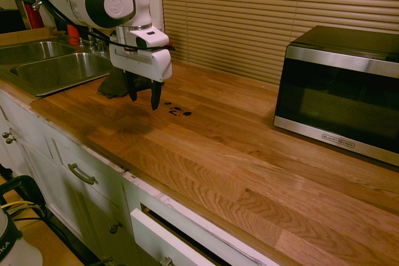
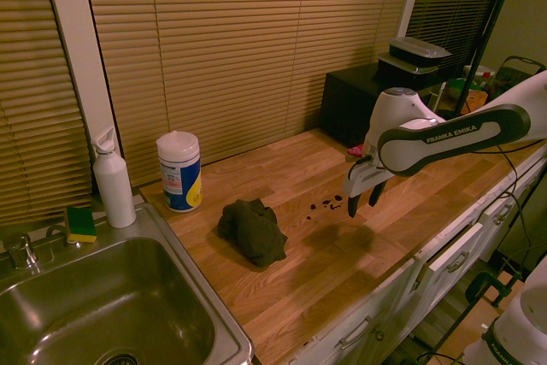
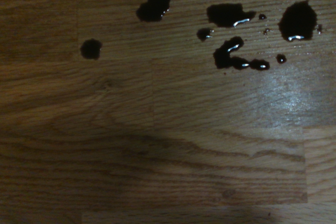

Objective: Clear the spill

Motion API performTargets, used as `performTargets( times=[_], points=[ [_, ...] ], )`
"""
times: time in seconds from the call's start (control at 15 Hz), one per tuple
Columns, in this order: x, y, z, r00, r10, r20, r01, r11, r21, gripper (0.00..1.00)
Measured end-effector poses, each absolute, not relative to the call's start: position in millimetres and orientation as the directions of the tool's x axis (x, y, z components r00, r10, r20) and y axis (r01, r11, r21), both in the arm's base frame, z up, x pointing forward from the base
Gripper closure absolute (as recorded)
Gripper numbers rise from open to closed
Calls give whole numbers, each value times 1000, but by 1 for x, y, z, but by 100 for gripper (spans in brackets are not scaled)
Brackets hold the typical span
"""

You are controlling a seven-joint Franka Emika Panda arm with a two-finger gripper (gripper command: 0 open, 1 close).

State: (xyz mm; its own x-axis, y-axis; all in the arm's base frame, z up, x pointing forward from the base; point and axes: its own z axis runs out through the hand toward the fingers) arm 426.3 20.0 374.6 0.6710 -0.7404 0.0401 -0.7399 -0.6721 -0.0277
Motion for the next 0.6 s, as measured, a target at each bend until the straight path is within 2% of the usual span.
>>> performTargets(
  times=[0.33, 0.6],
  points=[
    [431, 29, 380, 681, -729, 63, -727, -684, -61, 0],
    [438, 78, 401, 721, -686, 93, -675, -727, -128, 0]
  ],
)
